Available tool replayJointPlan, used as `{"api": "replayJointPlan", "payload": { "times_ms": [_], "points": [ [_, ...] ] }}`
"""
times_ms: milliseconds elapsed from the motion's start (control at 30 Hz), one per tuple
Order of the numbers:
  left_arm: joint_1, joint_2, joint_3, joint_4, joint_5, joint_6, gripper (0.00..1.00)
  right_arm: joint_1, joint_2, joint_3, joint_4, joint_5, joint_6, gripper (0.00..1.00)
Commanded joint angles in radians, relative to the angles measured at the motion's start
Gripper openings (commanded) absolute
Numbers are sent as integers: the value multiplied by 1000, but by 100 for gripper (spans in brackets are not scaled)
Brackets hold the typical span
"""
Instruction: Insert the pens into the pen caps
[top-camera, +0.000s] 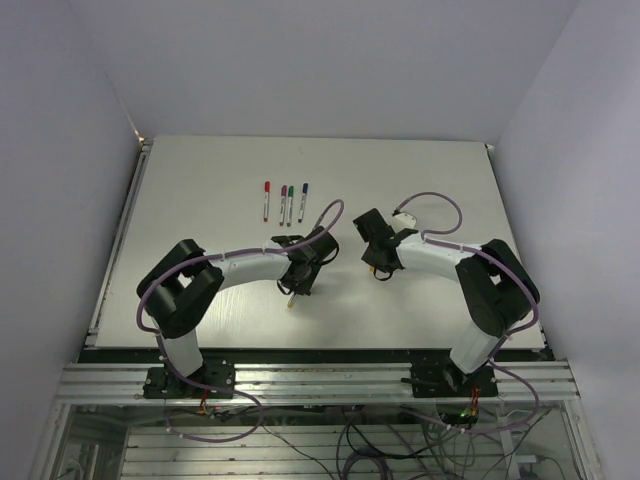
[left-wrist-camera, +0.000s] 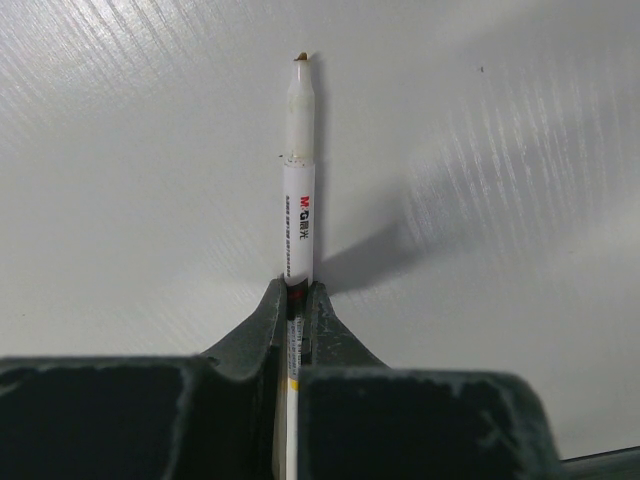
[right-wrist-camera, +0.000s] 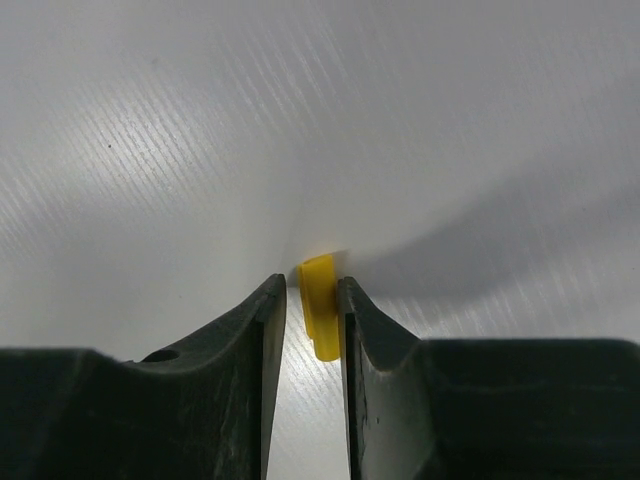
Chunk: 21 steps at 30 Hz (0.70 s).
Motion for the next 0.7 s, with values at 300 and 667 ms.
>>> {"api": "replayJointPlan", "payload": {
  "times_ms": [300, 667],
  "points": [
    [10, -4, 2, 25, 41, 8, 7, -4, 49, -127, -60, -45, -48, 0],
    [10, -72, 27, 149, 6, 21, 7, -5, -190, -155, 144, 61, -188, 0]
  ]
}}
